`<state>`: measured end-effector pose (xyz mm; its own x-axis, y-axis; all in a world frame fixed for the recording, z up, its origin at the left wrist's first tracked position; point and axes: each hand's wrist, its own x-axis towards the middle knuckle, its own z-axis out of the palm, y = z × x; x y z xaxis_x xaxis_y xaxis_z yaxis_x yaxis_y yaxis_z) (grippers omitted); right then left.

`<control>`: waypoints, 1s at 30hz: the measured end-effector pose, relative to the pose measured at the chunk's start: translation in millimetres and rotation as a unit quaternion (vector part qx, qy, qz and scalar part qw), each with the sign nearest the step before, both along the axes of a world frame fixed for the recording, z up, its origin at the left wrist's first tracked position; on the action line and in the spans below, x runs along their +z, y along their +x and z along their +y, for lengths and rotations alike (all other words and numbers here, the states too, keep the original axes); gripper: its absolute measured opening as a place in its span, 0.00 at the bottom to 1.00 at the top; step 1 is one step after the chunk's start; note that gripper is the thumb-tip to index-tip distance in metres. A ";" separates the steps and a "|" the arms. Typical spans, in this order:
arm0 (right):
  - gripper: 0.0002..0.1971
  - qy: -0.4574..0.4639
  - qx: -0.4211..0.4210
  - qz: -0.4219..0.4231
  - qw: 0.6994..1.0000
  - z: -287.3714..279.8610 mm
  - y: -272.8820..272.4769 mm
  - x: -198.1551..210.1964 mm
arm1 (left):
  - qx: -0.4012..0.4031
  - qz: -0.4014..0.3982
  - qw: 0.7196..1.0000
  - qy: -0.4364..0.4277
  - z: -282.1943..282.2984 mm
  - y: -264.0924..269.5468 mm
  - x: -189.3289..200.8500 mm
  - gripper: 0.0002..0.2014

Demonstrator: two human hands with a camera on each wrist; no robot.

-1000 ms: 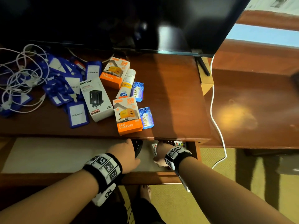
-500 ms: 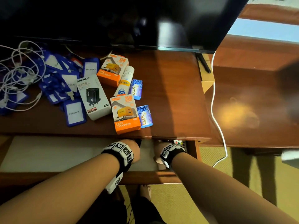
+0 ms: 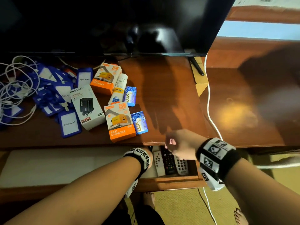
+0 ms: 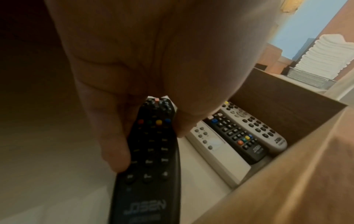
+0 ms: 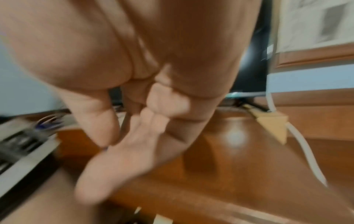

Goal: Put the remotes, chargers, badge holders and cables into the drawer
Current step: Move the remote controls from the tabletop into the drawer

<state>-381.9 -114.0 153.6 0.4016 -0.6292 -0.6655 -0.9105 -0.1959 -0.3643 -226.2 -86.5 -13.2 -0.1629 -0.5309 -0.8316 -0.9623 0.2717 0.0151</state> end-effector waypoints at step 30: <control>0.21 -0.098 -0.134 0.028 0.986 -22.5 -37.2 -55.4 | 0.116 0.078 0.989 0.044 -4.3 -11.4 32.4 0.17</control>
<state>-419.1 -136.5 98.3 0.1700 -0.8268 -0.5362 -0.9566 -0.0077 -0.2914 -237.5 -90.8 19.1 -0.1755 -0.4957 -0.8506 -0.9827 0.0358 0.1818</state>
